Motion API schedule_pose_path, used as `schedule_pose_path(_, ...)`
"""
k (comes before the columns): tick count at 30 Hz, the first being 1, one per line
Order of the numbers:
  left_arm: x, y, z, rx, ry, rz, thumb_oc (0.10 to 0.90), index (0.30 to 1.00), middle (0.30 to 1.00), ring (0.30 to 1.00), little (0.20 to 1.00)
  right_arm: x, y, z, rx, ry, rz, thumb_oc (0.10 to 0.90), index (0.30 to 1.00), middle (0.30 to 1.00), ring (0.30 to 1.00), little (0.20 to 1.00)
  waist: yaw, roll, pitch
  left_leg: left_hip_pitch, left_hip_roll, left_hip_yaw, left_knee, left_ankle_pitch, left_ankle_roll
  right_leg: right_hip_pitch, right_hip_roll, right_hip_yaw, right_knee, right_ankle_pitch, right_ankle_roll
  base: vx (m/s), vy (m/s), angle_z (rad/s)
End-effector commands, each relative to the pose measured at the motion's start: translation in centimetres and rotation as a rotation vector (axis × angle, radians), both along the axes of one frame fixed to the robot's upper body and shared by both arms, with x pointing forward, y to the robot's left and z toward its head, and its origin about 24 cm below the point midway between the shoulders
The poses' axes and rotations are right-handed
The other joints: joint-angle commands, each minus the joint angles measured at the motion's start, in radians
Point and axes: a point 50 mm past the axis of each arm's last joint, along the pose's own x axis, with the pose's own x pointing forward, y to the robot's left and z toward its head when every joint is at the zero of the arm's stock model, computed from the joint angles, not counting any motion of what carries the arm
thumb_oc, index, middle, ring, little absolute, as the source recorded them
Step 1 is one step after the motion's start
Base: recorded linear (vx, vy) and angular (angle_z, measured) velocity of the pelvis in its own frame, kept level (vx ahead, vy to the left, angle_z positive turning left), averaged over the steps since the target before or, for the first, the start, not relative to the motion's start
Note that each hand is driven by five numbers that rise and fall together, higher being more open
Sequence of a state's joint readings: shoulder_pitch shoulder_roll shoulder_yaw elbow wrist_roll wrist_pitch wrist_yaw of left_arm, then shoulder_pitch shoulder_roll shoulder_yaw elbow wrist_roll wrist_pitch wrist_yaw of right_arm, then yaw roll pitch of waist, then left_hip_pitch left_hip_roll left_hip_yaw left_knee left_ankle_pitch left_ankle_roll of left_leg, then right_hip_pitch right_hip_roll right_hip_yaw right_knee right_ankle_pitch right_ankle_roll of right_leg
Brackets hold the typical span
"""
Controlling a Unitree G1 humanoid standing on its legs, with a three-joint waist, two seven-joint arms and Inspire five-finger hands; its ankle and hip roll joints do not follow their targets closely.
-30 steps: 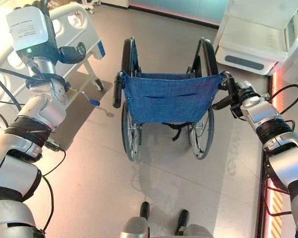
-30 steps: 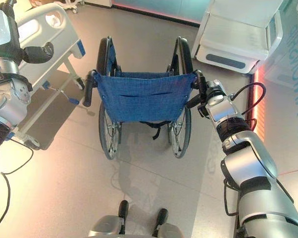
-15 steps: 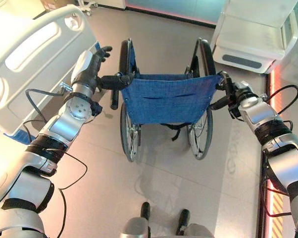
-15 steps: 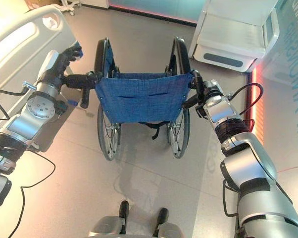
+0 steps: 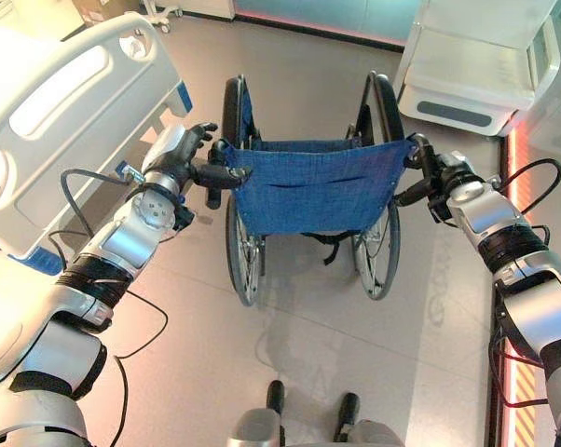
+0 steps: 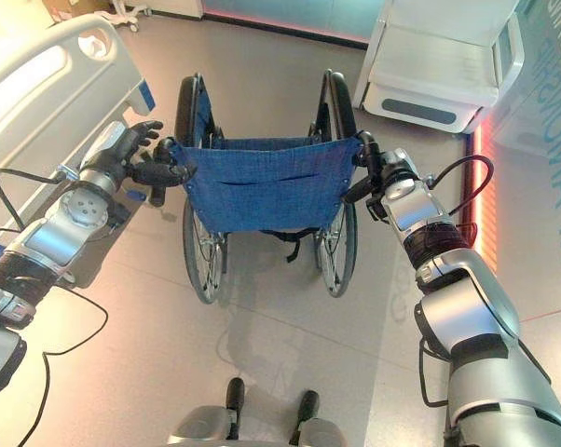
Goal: Push the wheelchair next to the bed
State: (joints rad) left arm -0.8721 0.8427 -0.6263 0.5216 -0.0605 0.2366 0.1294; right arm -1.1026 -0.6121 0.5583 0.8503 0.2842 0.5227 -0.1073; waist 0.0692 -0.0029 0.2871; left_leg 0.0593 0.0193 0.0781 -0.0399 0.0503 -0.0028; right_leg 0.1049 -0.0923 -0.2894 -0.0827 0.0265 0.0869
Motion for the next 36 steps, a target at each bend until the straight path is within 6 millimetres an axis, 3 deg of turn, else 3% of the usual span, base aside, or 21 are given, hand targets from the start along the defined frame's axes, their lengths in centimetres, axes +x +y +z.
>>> schedule_pose_path(1, 1.1, 0.2, 5.5, 0.091, -0.179, 0.050, 0.800, 0.900, 0.900, 0.900, 0.900, 0.1, -0.9, 1.7, -0.119, -0.070, -0.019, 0.800, 0.900, 0.900, 0.900, 0.900, -0.002, 0.012, -0.037, -0.038, -0.019, 0.051, 0.092, -0.114, 0.012, -0.066, -0.013, 0.023, 0.155, -0.091, -0.036, -0.01, -0.004, -0.04)
schedule_pose_path(13, 1.9, -0.2, 3.4, 0.089, -0.089, 0.079, 0.800, 0.900, 0.900, 0.900, 0.900, 0.4, 0.4, 2.0, -0.105, -0.104, 0.028, 0.800, 0.900, 0.900, 0.900, 0.900, -0.019, 0.011, -0.027, -0.041, -0.019, 0.058, 0.102, -0.116, 0.012, -0.069, -0.009, 0.033, 0.161, -0.091, -0.038, 0.00, 0.000, 0.00)
schedule_pose_path(22, 2.2, -0.2, 3.2, 0.049, -0.119, 0.135, 0.800, 0.900, 0.900, 0.900, 0.900, 0.5, 2.4, 2.6, 0.070, -0.144, 0.041, 0.800, 0.900, 0.900, 0.900, 0.900, -0.029, 0.004, -0.027, -0.038, -0.014, 0.059, 0.103, -0.116, 0.006, -0.067, -0.006, 0.036, 0.163, -0.092, -0.039, 0.00, 0.000, 0.00)
schedule_pose_path(31, 2.5, -0.1, 2.6, 0.061, 0.006, 0.143, 0.800, 0.900, 0.900, 0.900, 0.900, 0.6, 3.2, 5.3, 0.003, -0.193, 0.042, 0.800, 0.900, 0.900, 0.900, 0.900, -0.034, 0.003, -0.033, -0.033, -0.010, 0.062, 0.101, -0.120, 0.006, -0.067, -0.003, 0.036, 0.163, -0.094, -0.038, 0.00, 0.000, 0.00)
schedule_pose_path(36, 2.7, -0.3, 1.8, 0.063, 0.048, 0.149, 0.800, 0.900, 0.900, 0.900, 0.900, 0.7, 2.6, 5.2, -0.037, -0.139, -0.020, 0.800, 0.900, 0.900, 0.900, 0.900, -0.033, 0.001, -0.039, -0.028, -0.011, 0.063, 0.100, -0.119, 0.006, -0.059, -0.001, 0.037, 0.159, -0.094, -0.038, 0.02, -0.002, 0.00)
